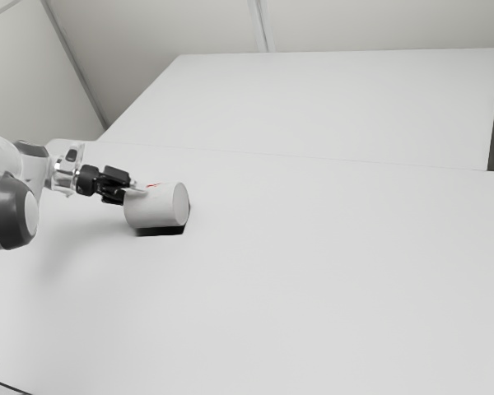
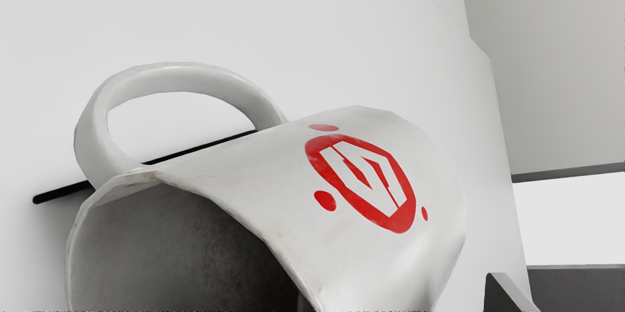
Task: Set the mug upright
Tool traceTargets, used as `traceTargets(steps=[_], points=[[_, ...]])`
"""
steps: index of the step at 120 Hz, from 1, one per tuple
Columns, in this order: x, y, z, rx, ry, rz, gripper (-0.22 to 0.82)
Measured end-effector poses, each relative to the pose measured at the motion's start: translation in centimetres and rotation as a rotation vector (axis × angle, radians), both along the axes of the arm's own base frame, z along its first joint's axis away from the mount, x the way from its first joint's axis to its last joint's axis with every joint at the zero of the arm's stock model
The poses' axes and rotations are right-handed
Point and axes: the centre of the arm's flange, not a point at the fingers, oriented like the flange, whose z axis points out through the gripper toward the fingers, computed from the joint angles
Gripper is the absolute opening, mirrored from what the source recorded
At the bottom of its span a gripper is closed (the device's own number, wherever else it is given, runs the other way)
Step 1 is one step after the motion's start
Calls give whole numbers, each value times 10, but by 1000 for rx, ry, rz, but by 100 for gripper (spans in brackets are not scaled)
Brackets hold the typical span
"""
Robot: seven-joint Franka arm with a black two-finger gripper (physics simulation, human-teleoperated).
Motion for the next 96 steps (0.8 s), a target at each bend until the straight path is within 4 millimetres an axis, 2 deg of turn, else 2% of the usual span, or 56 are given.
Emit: traceTargets(steps=[48, 77, 96], points=[[-2, -21, -1, -134, -13, -13, -9], [3, -39, 9, -233, -54, -30, -16], [7, -51, 32, -232, -86, -45, -17]])
